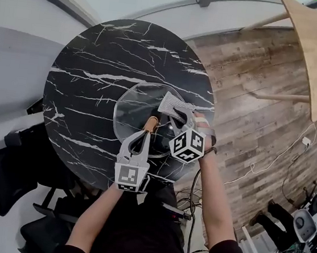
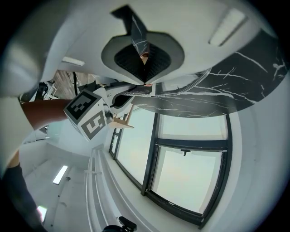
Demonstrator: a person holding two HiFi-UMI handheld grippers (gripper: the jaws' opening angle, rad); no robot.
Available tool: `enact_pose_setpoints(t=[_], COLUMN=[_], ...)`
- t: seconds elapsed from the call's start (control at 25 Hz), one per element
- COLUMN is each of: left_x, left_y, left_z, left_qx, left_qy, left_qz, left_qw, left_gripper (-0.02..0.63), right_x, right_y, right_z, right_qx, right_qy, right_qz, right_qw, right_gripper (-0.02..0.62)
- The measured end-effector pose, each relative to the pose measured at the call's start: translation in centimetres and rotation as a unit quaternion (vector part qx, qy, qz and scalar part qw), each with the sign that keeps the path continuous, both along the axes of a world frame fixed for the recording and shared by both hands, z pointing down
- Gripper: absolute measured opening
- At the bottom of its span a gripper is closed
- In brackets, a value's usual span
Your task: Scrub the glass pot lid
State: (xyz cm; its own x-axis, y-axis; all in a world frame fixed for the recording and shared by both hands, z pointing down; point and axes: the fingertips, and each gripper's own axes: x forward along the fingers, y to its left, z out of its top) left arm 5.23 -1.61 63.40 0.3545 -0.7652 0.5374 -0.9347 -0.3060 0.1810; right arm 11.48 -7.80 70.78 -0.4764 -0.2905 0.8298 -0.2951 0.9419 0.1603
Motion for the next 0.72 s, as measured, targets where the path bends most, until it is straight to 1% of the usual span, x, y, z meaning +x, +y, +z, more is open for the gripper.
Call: enact_pose_setpoints(t=[0.32, 0.44, 0.56, 0.72], left_x=[-0.1, 0.0, 0.1, 0.0], left_y=[1.0, 1.4, 1.9, 2.3], left_z=[0.6, 1.4, 2.3, 2.4], left_qx=[-0.008, -0.015, -0.028, -0.024], left_qy=[0.002, -0.001, 0.003, 0.003], left_qz=[-0.001, 0.006, 0.008, 0.006], left_qw=[1.0000, 0.9999, 0.9996, 0.9997], left_gripper=[0.003, 0.003, 0.003, 0.003], right_x=[0.2, 0.4, 0.5, 0.7], right_y=[1.1, 1.9, 3.0, 4.2], right_z=[0.0, 0.0, 0.0, -0.1], right_qx=[-0.022, -0.015, -0.009, -0.012], right_qy=[0.024, 0.032, 0.028, 0.025], right_qz=[-0.015, -0.017, -0.013, -0.009], right_qw=[0.999, 0.999, 0.999, 1.000], right_gripper=[0.074, 0.075, 0.075, 0.075])
